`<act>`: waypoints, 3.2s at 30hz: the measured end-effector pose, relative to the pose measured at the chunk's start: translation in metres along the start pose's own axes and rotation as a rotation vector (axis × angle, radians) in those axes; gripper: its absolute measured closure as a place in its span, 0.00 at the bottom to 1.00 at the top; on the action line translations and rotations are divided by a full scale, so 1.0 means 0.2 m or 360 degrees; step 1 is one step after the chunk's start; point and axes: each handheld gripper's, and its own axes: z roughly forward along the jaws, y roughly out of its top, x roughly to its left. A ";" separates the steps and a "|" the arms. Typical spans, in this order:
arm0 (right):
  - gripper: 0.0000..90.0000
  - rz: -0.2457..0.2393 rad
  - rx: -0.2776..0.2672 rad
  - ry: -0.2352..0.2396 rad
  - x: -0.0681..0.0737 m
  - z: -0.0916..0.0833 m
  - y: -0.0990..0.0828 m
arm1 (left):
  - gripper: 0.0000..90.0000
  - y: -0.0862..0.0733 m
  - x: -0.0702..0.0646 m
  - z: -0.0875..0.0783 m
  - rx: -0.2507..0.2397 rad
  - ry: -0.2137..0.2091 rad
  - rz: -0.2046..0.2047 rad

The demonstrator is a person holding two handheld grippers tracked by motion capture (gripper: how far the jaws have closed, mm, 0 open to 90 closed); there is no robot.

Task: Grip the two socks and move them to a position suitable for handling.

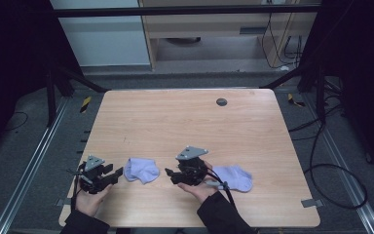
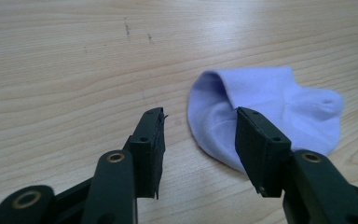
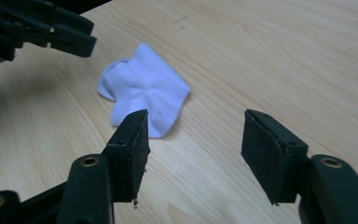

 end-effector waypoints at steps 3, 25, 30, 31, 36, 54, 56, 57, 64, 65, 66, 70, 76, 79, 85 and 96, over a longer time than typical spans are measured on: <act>0.50 -0.0021 0.0021 0.0030 0.05 0.07 0.02 | 0.61 0.00 0.00 0.02 0.0020 0.0006 0.0007; 0.68 -0.0137 0.0218 0.0135 0.25 0.46 0.00 | 0.71 -0.01 -0.03 0.14 0.0115 0.0009 0.0083; 0.73 -0.0138 0.0244 0.0148 0.27 0.49 0.00 | 0.76 -0.02 -0.04 0.15 0.0151 0.0012 0.0094; 0.75 -0.0140 0.0249 0.0147 0.27 0.49 0.00 | 0.78 -0.02 -0.04 0.15 0.0156 0.0012 0.0096; 0.88 -0.0143 0.0267 0.0163 0.28 0.50 0.00 | 0.89 -0.01 -0.05 0.15 0.0180 -0.0006 0.0089; 0.96 0.0164 -0.0137 0.0053 0.14 0.31 0.12 | 0.96 0.00 -0.07 0.13 0.0193 -0.0093 0.0149; 0.96 0.0218 -0.0136 -0.0029 0.09 0.31 0.13 | 0.96 0.00 -0.07 0.13 0.0212 -0.0105 0.0159; 0.96 0.0218 -0.0136 -0.0029 0.09 0.31 0.13 | 0.96 0.00 -0.07 0.13 0.0212 -0.0105 0.0159; 0.93 0.0190 0.0012 -0.0221 0.00 0.43 0.12 | 0.95 -0.01 -0.07 0.14 0.0228 -0.0114 0.0164; 0.93 0.0190 0.0012 -0.0221 0.00 0.43 0.12 | 0.95 -0.01 -0.07 0.14 0.0227 -0.0114 0.0159; 0.91 0.0178 0.0027 -0.0238 -0.01 0.45 0.12 | 0.94 -0.01 -0.06 0.14 0.0222 -0.0111 0.0151; 0.80 0.0111 0.0025 -0.0299 -0.04 0.46 0.13 | 0.81 0.00 -0.04 0.11 0.0171 -0.0095 0.0083; 0.75 0.0092 0.0102 -0.0287 -0.09 0.44 0.14 | 0.74 -0.02 -0.04 0.07 0.0143 -0.0068 0.0020; 0.75 0.0100 0.0126 -0.0293 -0.11 0.45 0.13 | 0.74 -0.02 -0.05 0.08 0.0170 -0.0070 0.0010; 0.76 0.0151 0.0194 -0.0285 -0.16 0.52 0.09 | 0.77 -0.02 -0.07 0.10 0.0207 -0.0083 0.0014; 0.98 0.0192 0.0233 -0.0254 -0.16 0.52 0.07 | 0.97 0.00 -0.09 0.13 0.0267 -0.0053 0.0057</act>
